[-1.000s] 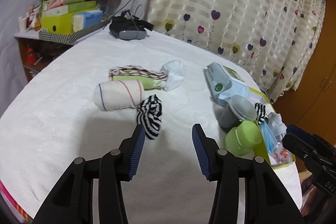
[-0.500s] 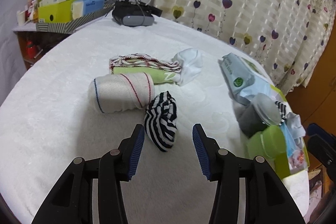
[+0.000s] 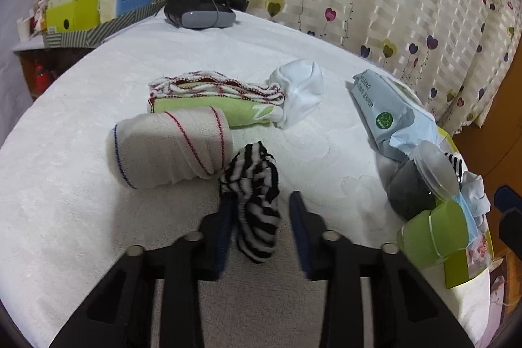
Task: Organize soft objects
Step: 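Grasp the black-and-white striped sock with the left gripper and lift it, then grasp the red-striped rolled white towel with the right gripper while the left holds the sock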
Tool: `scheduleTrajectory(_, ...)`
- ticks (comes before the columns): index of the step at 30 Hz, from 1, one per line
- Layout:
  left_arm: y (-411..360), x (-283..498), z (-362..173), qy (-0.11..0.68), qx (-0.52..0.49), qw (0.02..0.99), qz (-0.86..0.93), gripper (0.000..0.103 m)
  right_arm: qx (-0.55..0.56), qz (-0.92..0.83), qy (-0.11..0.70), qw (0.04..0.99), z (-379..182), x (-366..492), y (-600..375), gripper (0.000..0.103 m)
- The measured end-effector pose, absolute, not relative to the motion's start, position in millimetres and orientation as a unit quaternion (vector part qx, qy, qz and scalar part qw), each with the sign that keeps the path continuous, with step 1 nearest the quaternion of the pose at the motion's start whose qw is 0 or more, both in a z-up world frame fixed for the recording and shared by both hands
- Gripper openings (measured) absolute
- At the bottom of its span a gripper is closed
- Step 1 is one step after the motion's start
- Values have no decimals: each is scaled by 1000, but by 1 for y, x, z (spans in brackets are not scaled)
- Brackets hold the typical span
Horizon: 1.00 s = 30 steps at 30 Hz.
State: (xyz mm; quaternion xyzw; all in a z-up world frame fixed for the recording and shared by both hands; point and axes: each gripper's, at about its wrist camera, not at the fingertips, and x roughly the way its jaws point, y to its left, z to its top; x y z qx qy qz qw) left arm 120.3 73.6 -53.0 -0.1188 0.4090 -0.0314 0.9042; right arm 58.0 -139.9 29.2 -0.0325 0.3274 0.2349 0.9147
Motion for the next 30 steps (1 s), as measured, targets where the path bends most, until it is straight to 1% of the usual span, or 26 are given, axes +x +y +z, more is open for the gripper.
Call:
scheduleTrajectory(1, 75, 120, -53, 410, -119, 904, -31, 22, -33, 235, 328, 914, 29, 59, -139, 43)
scheduleTrajectory(2, 76, 119, -53, 409, -120, 904, -30, 19, -32, 236, 328, 914, 30, 61, -138, 43)
scheduleTrajectory(5, 81, 114, -52, 406, -127, 905, -31, 14, -34, 237, 329, 913, 30, 64, -134, 43)
scheduleTrajectory(8, 87, 106, -49, 400, -132, 906, -31, 12, -35, 242, 329, 912, 30, 67, -128, 43)
scheduleTrajectory(20, 118, 71, -40, 379, -151, 913, -21, 10, -43, 263, 336, 903, 25, 75, -97, 43)
scheduleTrajectory(30, 162, 52, -33, 357, -174, 918, 13, 10, -50, 303, 354, 883, 13, 93, -52, 43)
